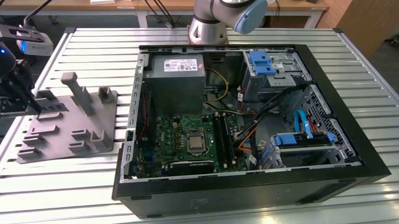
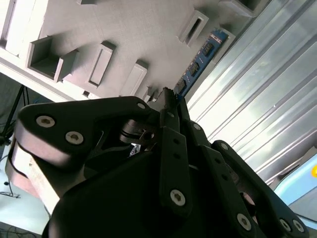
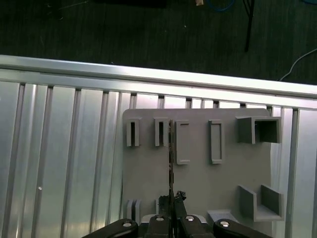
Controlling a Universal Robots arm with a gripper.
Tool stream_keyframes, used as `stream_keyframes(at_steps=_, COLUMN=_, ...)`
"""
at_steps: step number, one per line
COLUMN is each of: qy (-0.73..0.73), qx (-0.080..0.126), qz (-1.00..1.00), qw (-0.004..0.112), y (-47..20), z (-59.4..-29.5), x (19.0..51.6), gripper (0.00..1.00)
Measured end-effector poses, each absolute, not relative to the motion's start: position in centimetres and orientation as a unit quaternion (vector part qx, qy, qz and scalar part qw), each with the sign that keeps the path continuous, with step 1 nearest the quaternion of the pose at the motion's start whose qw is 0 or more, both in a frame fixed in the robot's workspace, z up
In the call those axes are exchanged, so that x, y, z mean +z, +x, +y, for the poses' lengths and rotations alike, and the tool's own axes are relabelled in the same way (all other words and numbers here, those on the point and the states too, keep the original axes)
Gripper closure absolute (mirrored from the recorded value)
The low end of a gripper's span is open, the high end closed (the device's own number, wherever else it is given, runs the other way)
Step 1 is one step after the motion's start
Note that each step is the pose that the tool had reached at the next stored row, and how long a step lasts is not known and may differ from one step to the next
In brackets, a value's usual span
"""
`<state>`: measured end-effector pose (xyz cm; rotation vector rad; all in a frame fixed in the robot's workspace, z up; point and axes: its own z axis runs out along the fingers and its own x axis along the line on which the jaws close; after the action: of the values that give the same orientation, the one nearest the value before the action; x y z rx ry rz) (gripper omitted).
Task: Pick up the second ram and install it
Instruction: 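Pick up the second ram and move it above second insertion slot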
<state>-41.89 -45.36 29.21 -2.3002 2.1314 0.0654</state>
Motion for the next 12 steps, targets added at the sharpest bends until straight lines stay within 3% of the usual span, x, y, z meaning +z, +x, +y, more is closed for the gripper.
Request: stream_keyframes(at_steps=12, qy=-0.733, qx=0.021, qz=0.68, qw=0.003, y=-41.9, z=-45.4, x=32.8, gripper=0.86)
